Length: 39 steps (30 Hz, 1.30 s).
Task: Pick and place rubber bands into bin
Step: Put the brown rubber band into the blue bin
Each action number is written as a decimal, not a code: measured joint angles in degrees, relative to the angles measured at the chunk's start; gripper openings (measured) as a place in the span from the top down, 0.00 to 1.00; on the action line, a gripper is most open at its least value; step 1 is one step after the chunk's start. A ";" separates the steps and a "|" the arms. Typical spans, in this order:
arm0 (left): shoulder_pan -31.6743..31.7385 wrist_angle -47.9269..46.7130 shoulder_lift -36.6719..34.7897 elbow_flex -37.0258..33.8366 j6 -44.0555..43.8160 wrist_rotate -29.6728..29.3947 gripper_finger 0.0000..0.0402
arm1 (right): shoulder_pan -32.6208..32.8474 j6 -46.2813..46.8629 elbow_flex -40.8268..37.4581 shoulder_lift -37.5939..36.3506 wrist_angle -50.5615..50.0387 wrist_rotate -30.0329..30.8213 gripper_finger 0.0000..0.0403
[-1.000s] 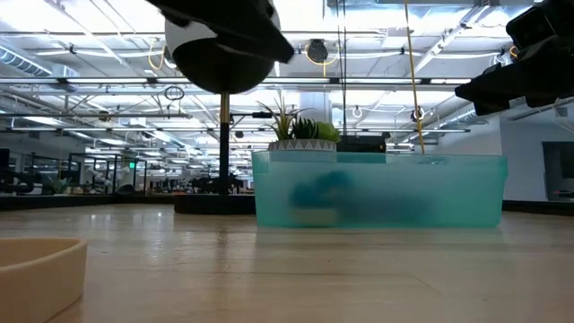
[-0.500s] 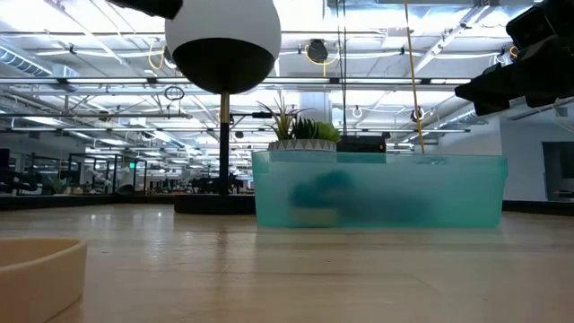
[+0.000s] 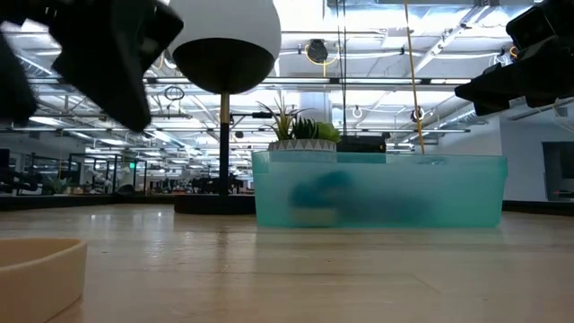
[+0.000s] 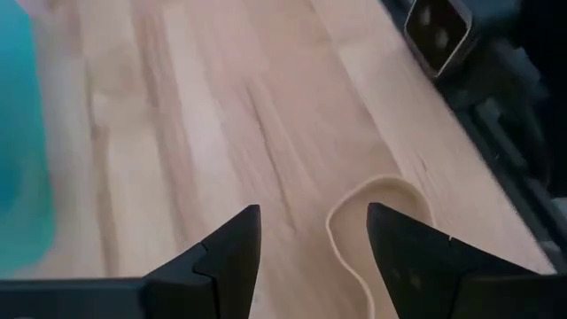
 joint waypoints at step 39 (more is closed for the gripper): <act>2.12 7.27 7.29 -0.04 -13.23 5.81 0.47 | 0.02 -1.52 -4.17 0.00 7.63 4.04 0.65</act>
